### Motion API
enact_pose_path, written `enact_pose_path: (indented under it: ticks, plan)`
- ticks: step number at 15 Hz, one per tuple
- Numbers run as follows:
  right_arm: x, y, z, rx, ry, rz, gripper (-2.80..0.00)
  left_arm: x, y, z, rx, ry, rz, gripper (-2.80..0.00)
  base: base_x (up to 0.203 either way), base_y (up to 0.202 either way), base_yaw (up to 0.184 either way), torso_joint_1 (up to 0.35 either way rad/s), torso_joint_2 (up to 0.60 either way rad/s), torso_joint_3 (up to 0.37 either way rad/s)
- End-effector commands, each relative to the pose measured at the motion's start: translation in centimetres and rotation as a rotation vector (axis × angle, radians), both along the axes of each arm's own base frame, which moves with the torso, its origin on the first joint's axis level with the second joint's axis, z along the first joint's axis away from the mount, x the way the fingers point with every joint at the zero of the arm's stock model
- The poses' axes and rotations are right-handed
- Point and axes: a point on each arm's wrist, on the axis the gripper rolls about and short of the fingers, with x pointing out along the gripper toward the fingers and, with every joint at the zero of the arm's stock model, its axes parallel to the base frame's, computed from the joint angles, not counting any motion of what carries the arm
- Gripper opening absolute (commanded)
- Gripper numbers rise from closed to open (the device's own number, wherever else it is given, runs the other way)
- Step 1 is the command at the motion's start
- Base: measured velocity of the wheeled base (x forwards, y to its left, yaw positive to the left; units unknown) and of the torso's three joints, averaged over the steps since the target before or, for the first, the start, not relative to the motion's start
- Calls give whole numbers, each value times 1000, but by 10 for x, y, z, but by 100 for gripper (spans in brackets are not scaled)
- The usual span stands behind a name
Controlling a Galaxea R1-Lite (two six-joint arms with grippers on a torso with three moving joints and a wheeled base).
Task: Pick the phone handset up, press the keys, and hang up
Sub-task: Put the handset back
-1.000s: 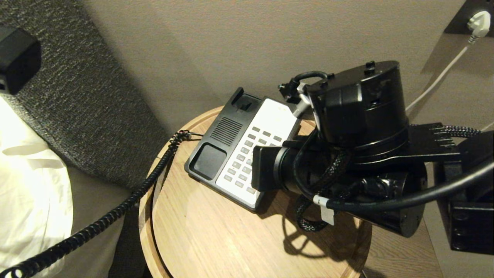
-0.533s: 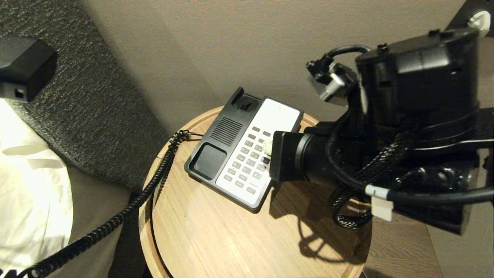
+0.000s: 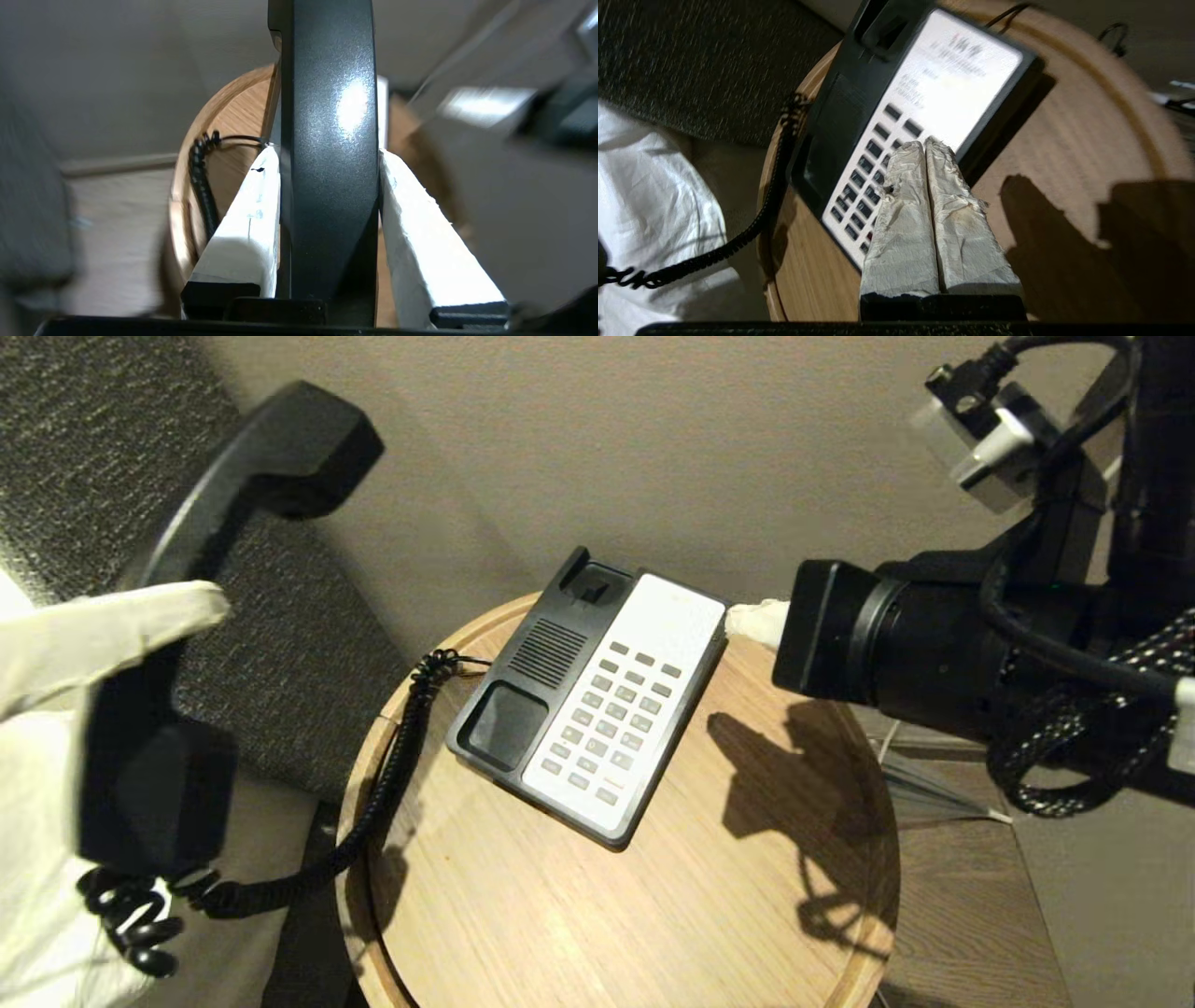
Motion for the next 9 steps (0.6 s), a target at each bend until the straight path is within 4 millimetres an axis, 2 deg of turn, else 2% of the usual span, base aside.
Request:
enact_pose_path:
  ticks: [1,5,9]
  plan:
    - [-1,-20,10,28,-17,-48,-280,39,-35,-7,184,12,-37,-280,0,0,0,0,0,0]
    - [5,-47,5,-1,-1,-151,-280,72,-78,0,261,7,-97,-280,0,0,0,0,0,0]
    - [0,-61,7,12,-10,-179,-280,101,-108,-26,370,72,-109,-280,0,0,0,0,0,0]
